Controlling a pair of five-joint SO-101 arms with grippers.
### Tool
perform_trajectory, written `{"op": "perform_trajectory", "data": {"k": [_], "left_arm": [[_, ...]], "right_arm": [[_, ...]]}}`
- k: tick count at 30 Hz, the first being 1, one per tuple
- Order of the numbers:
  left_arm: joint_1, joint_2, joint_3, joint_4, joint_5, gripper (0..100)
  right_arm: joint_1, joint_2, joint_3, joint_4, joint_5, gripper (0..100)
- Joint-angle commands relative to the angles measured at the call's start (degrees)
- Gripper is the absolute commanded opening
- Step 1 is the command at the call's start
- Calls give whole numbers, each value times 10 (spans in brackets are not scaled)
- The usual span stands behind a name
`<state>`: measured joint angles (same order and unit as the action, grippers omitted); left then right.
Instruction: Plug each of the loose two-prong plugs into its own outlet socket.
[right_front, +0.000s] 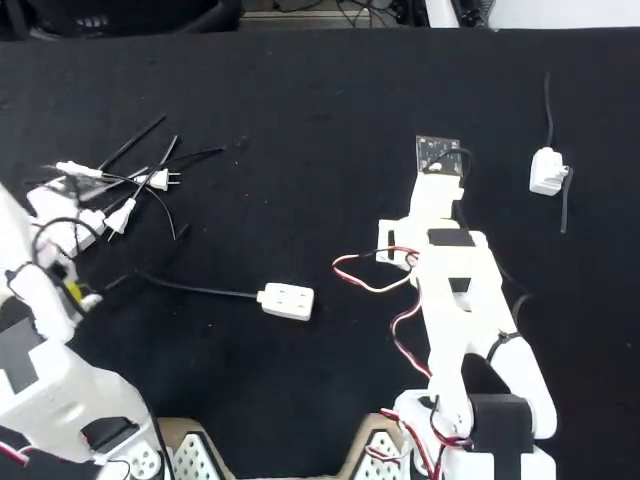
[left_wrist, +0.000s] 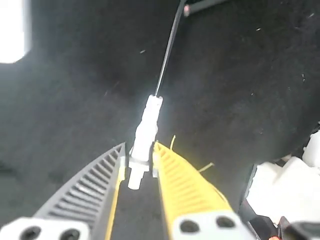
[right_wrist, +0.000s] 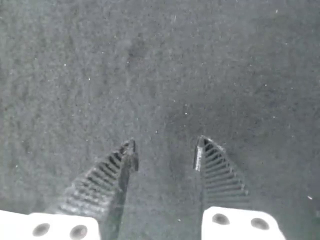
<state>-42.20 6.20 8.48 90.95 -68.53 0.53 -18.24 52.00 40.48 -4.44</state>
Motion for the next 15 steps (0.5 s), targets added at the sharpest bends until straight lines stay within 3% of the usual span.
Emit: {"op": "perform_trajectory", "data": {"k": [1, 7, 15], "left_arm": [[-28, -3, -85, 37, -2, 30], [-69, 4, -125, 25, 16, 30], [-74, 4, 61, -127, 14, 33]], "right_arm": [[11, -20, -25, -11, -2, 187], [11, -20, -25, -11, -2, 187], [11, -20, -24, -11, -2, 187]]}}
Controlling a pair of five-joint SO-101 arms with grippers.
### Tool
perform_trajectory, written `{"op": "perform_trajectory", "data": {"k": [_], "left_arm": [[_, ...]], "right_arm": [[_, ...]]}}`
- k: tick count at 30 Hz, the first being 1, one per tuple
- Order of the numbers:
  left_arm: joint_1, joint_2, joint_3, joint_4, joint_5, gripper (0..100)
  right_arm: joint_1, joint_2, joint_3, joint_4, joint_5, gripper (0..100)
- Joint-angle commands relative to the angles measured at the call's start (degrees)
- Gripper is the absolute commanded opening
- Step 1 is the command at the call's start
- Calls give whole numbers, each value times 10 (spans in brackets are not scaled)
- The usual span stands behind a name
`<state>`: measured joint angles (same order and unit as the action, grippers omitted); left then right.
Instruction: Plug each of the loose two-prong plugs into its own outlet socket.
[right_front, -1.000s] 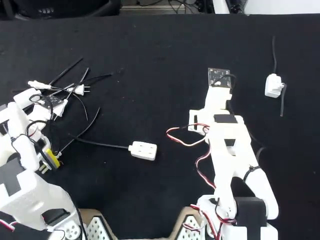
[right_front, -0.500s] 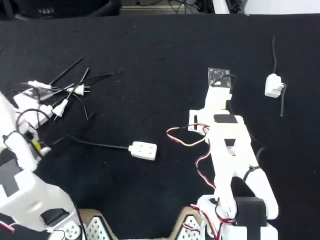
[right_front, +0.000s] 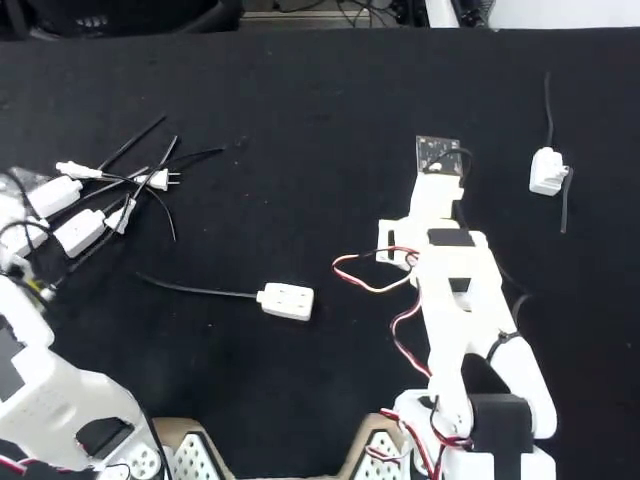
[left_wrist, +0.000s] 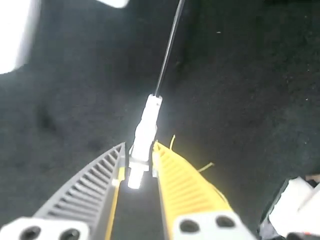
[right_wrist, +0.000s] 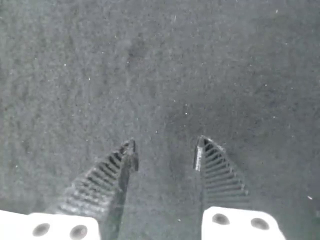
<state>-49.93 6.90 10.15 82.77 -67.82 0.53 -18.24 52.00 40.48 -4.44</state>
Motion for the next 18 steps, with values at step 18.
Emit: {"op": "perform_trajectory", "data": {"k": [18], "left_arm": [[14, -4, 94, -94, 7, 207]], "right_arm": [[11, -20, -24, -11, -2, 187]]}}
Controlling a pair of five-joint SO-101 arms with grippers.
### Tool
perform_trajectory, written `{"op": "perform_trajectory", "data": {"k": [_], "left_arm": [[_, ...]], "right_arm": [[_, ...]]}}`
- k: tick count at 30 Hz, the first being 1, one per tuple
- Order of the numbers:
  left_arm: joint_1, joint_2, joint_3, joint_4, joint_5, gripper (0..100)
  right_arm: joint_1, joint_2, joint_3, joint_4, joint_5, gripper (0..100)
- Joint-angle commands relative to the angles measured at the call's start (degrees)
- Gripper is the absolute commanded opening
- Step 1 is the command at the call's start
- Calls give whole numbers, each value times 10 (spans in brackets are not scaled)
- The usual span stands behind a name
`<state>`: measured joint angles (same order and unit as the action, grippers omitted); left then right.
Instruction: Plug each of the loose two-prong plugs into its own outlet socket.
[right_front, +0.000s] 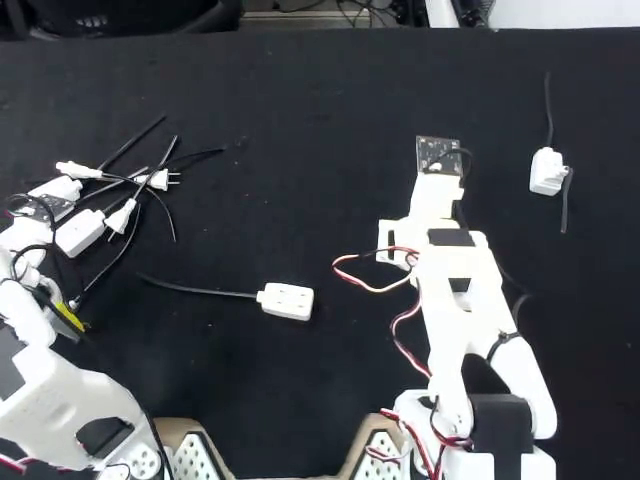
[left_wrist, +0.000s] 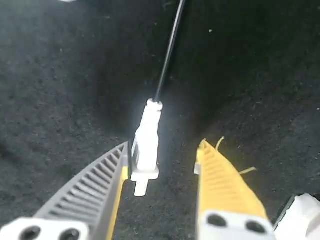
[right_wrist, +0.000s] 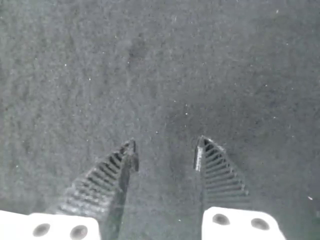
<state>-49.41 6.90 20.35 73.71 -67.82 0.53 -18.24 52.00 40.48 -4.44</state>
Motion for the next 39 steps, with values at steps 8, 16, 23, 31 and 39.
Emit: {"op": "perform_trajectory", "data": {"k": [8, 16, 23, 31, 39], "left_arm": [[4, -3, 19, -85, 8, 195], [13, -10, 53, -87, 11, 191], [11, -11, 10, -20, 11, 54], [13, -11, -179, 191, 12, 30], [26, -69, -256, 271, 59, 30]], "right_arm": [[11, -20, -24, -11, -2, 187], [11, -20, -24, -11, -2, 187], [11, -20, -24, -11, -2, 187], [11, -20, -24, -11, -2, 187], [11, -20, -24, -11, -2, 187]]}}
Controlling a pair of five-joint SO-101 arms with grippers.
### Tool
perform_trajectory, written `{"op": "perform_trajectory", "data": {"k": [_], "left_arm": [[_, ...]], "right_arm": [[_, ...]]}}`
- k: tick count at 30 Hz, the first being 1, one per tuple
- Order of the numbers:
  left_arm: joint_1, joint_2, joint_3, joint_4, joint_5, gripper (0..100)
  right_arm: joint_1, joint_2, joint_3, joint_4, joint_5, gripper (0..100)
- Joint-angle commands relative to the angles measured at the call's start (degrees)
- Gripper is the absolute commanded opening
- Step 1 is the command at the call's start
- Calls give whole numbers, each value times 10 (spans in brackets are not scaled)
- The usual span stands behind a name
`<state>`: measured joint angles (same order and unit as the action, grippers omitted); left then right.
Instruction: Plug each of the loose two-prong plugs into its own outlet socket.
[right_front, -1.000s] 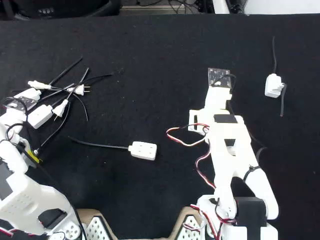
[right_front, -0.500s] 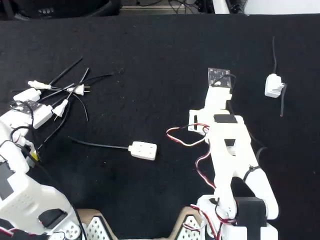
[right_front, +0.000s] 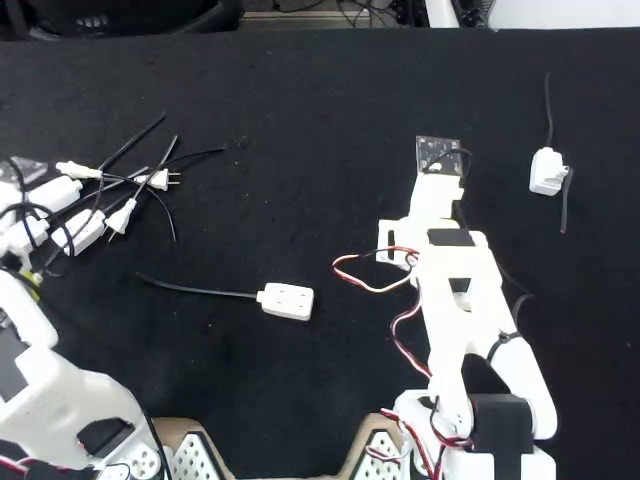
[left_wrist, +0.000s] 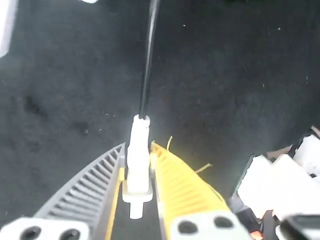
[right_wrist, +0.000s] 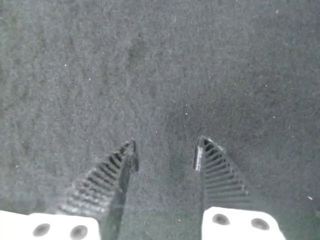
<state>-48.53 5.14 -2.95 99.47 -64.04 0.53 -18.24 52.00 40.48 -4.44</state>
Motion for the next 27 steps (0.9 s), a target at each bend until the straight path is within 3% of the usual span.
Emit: {"op": "perform_trajectory", "data": {"k": [1, 4, 12, 19, 27], "left_arm": [[31, -70, -9, 13, 26, 30], [75, -141, 43, 13, 67, 30], [292, -328, 160, -1, 206, 30], [448, -403, 321, -171, 355, 30], [557, -444, 512, -377, 416, 30]], "right_arm": [[11, -20, -24, -11, -2, 187], [11, -20, -24, -11, -2, 187], [5, -19, -23, -11, -4, 187], [-41, -21, -8, -9, -1, 186], [-42, -21, -8, -11, -1, 185]]}}
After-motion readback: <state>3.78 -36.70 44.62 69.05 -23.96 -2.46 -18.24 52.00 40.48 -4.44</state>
